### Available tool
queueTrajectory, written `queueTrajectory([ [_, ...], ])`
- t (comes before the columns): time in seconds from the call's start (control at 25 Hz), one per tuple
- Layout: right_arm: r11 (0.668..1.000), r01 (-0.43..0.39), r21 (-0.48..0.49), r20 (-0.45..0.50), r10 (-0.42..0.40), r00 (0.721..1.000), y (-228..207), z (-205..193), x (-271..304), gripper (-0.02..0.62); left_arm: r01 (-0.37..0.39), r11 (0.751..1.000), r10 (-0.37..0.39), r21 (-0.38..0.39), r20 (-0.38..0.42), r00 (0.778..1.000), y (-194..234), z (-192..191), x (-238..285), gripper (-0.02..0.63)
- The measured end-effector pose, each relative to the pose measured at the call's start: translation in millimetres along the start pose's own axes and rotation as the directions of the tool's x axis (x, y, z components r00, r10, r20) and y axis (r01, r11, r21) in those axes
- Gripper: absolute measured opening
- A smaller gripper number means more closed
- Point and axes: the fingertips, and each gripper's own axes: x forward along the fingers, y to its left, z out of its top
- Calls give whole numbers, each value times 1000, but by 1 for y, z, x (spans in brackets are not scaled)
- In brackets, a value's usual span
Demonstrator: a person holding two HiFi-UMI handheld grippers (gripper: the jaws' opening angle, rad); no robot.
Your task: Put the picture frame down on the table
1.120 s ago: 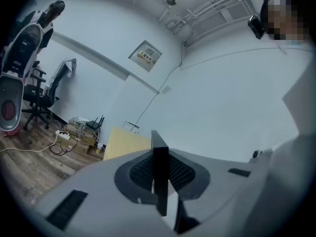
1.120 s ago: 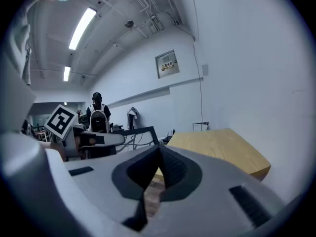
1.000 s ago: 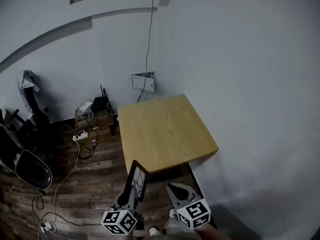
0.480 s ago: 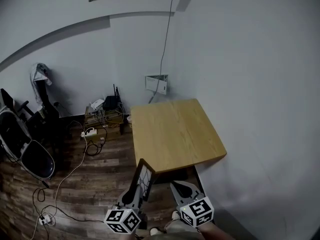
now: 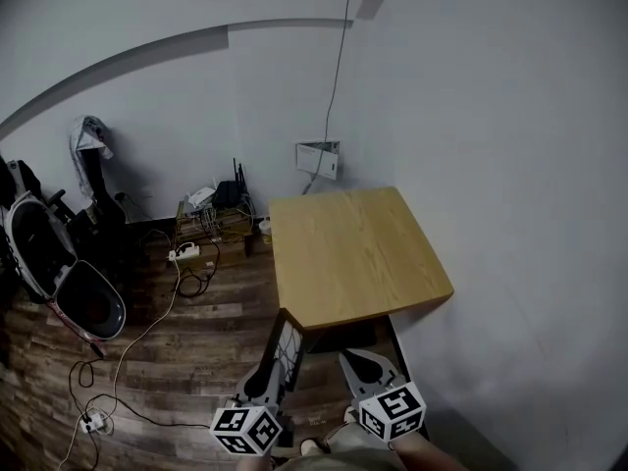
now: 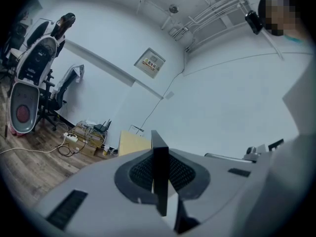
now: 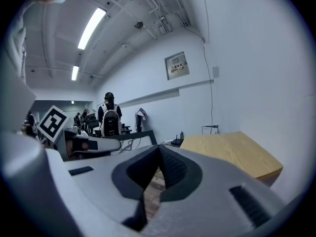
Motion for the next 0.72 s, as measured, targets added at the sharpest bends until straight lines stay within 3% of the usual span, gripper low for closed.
queueTrajectory([
  [0.2, 1000, -15, -1, 1, 15, 1000, 25, -4, 3, 0, -24, 1000, 24, -17, -4, 1000, 17, -2, -19, 34],
  [0.4, 1000, -21, 13, 5, 21, 1000, 19, -7, 17, 0, -42, 999, 42, -28, -10, 999, 27, -4, -12, 34],
  [0.72, 999, -30, 29, -5, 30, 1000, -31, -8, 58, 0, -74, 997, 73, -38, -15, 997, 45, -3, 46, 34],
])
